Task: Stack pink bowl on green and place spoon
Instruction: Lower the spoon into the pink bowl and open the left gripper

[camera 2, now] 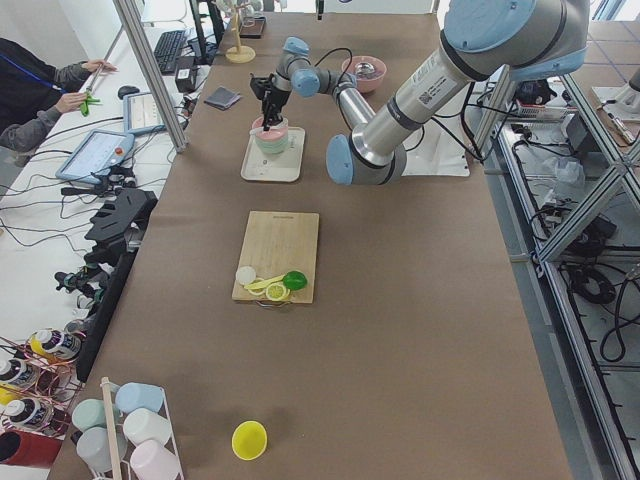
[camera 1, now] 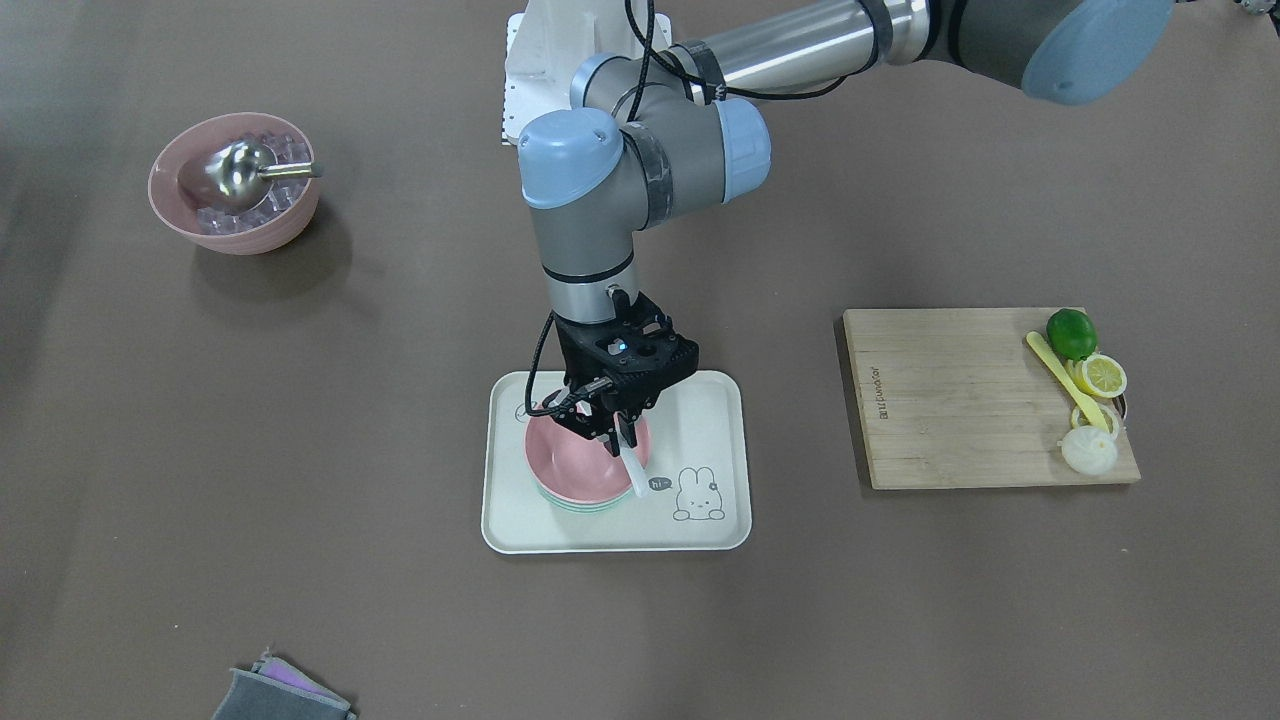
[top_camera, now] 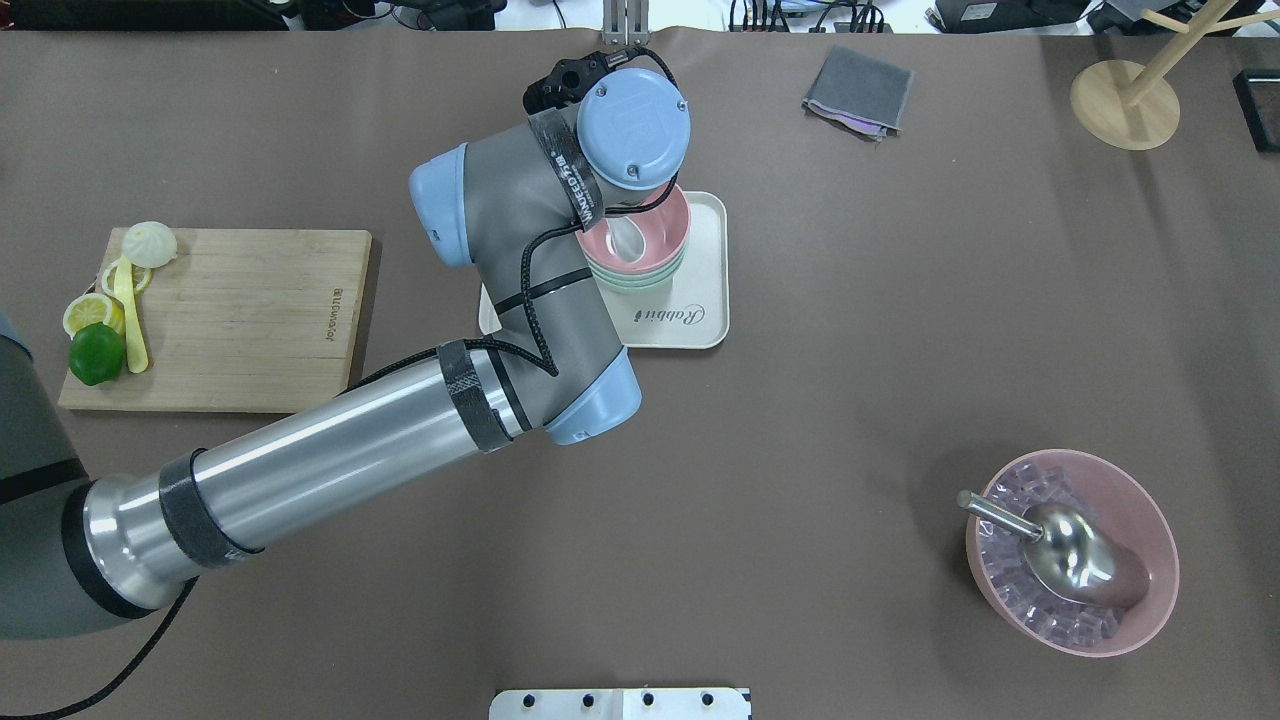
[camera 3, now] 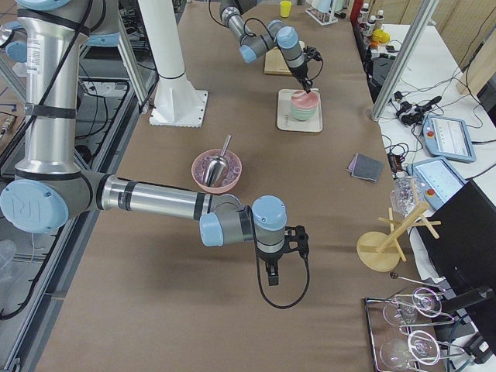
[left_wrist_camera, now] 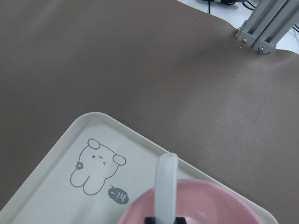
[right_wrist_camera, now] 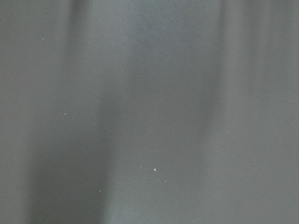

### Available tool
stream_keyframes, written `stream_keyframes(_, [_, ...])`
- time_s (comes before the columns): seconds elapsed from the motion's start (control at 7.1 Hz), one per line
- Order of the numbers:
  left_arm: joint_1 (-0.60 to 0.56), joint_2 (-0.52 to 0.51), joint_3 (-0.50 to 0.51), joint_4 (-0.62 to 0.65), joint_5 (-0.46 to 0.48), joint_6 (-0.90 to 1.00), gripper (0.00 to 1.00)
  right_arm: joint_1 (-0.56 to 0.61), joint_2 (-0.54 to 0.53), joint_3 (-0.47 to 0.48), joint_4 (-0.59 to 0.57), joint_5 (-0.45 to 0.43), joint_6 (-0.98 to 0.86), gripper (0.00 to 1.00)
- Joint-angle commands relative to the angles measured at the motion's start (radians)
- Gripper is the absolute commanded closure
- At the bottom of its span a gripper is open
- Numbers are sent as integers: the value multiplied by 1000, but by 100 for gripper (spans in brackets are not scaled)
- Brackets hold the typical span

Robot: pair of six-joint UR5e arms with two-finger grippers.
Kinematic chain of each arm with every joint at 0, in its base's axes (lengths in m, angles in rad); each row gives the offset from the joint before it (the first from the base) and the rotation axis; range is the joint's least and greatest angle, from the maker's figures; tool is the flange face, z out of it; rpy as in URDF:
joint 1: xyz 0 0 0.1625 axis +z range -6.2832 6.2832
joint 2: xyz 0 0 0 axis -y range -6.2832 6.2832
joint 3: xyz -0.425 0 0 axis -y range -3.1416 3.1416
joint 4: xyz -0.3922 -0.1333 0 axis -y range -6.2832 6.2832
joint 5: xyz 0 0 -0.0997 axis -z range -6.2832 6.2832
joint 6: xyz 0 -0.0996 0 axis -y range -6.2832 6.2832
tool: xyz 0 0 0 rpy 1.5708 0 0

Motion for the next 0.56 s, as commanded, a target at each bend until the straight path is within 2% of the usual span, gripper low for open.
stream_keyframes(0.0, [4, -1, 2, -11, 5, 1, 55, 0, 0, -2, 0, -1, 0, 0])
stream_keyframes(0.14, [5, 1, 2, -11, 5, 16, 11, 0, -1, -5, 0, -1, 0, 0])
stream_keyframes(0.28, [7, -1, -6, -11, 4, 68, 2, 2, 0, -5, 0, -3, -6, 0])
stream_keyframes(0.42, [5, 1, -22, -10, -5, 99, 2, 0, 3, -3, 0, -1, -8, 0])
